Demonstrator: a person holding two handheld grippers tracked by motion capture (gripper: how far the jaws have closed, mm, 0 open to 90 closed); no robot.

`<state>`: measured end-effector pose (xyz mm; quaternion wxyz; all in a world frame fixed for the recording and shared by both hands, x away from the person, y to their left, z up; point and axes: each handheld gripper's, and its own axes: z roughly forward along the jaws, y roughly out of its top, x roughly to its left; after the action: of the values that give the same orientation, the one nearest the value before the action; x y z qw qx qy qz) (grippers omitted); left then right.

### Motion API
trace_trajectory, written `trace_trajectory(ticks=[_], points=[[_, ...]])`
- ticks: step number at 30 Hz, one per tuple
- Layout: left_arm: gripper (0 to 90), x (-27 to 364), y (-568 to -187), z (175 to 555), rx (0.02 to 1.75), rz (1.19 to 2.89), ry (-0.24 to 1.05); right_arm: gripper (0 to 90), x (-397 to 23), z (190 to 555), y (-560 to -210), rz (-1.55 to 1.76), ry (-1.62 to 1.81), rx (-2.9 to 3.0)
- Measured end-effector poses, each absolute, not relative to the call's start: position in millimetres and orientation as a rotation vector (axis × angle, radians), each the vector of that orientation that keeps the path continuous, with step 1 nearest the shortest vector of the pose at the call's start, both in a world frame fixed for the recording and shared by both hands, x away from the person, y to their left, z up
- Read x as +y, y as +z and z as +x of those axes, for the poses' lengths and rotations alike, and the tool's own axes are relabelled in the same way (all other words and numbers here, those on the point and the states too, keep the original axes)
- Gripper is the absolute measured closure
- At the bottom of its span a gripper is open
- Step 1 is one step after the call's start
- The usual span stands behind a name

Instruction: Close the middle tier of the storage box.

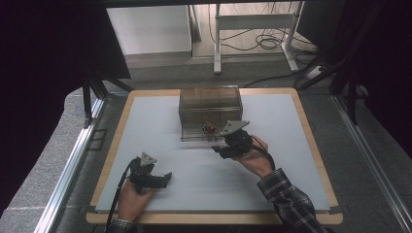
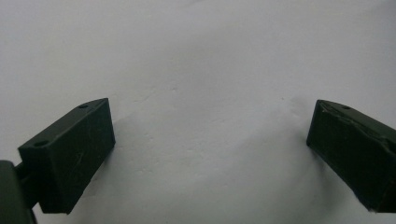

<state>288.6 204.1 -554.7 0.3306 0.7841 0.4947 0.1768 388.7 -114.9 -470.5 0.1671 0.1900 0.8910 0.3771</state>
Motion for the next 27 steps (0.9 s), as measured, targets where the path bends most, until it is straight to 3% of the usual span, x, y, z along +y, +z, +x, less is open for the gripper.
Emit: trace_trajectory(ticks=[10,27], points=[[1.3,205,-555,289,1.290,2.056,0.464,29.9,-120,382,-478,0.534,1.071,2.567],[1.3,204,-555,289,1.294,2.050,0.462,29.7,-121,382,-499,0.543,1.047,2.620]])
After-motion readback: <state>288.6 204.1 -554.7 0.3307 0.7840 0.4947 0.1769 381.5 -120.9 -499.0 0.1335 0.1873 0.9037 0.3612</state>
